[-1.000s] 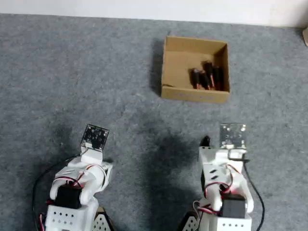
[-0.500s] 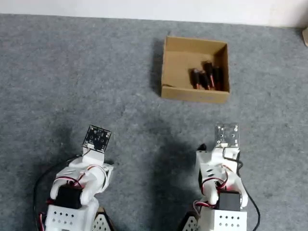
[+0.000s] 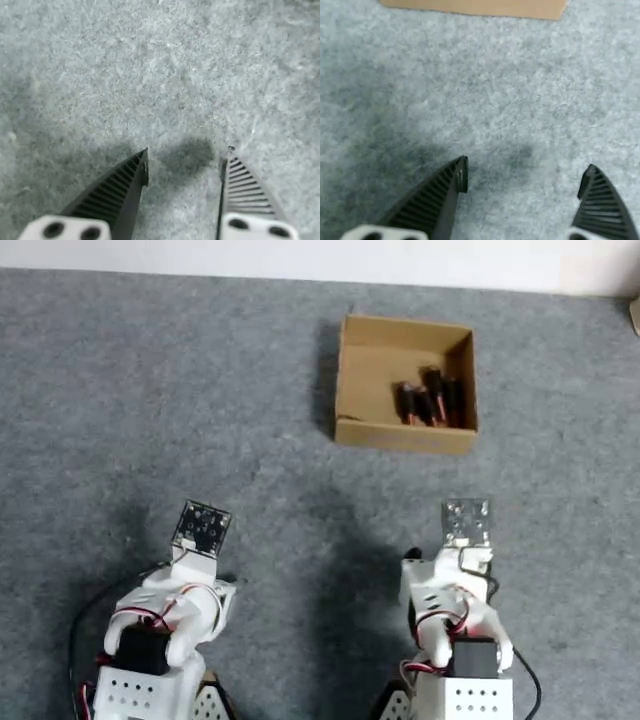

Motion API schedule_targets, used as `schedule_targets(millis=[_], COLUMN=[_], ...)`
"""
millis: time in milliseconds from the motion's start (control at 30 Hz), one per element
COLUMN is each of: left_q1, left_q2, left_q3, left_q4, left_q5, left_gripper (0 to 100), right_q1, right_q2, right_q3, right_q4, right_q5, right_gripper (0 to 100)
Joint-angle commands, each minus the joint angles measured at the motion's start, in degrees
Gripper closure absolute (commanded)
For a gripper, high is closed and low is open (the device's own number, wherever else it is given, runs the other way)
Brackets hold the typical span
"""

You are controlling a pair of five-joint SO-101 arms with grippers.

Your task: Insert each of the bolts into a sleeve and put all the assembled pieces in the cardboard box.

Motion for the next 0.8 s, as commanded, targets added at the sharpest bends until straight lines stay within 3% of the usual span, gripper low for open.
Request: schedule_targets(millis=[0, 233, 500, 767], left_q1=[0.84, 0.75, 0.75, 0.75], left_q2=[-0.22, -0.13, -0.04, -0.04], left_q3=[1.27, 1.27, 1.27, 1.27], left_q4=[0.26, 0.35, 0.35, 0.35], left_q5=[0.00, 0.00, 0.00, 0.00], left_gripper=[77, 77, 77, 77], right_q1=[-0.66, -0.66, -1.80, -2.51], right_q2=[-0.48, -0.48, -0.48, -0.48], right_q3=[6.99, 6.90, -2.59, 5.76], right_q4=[0.04, 0.31, 5.14, 1.80], right_q5=[-0.79, -0.79, -2.29, -2.29], right_gripper=[67.3, 67.3, 67.3, 67.3])
